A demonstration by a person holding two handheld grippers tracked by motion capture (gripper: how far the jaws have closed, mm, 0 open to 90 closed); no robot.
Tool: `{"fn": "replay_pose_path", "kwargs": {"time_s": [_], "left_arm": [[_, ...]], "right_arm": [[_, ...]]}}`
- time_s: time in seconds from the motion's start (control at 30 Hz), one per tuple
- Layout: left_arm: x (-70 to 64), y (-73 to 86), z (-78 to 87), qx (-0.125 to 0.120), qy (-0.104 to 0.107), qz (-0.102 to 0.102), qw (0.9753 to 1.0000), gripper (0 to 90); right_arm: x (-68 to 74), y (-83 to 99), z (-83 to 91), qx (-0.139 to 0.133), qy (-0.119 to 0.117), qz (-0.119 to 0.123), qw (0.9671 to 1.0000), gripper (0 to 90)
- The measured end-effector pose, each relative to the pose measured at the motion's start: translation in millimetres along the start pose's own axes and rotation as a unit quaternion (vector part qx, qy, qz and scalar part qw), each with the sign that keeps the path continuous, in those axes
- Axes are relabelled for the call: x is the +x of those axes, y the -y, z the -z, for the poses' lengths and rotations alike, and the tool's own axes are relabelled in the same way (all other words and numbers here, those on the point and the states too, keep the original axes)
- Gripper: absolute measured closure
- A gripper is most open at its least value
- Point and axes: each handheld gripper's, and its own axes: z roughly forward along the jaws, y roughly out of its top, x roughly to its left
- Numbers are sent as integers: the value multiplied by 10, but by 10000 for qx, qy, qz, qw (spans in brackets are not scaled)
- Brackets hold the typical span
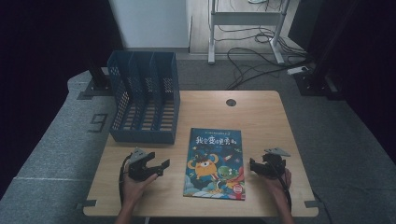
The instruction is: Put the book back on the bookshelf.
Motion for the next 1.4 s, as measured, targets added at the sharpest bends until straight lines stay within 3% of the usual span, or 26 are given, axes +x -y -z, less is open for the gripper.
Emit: {"fn": "replay_pose_path", "kwargs": {"time_s": [0.33,0.67,0.87,1.03,1.1,1.4], "left_arm": [[-39,-6,-42,53,58,19,10000,211],[-214,9,-211,298,183,-158,9993,210],[-375,43,-375,536,308,-303,9976,209],[-450,60,-441,598,370,-338,9969,210],[-506,72,-485,663,415,-410,9961,210],[-605,103,-586,790,510,-475,9944,210]], "right_arm": [[32,-55,131,-285,-146,-23,9995,143],[182,-92,162,-414,-429,86,9982,151],[326,-94,130,-396,-602,179,9972,154],[427,-81,76,-322,-726,242,9965,153],[522,-69,40,-265,-781,322,9961,153],[677,-41,-48,-129,-895,437,9949,148]]}}
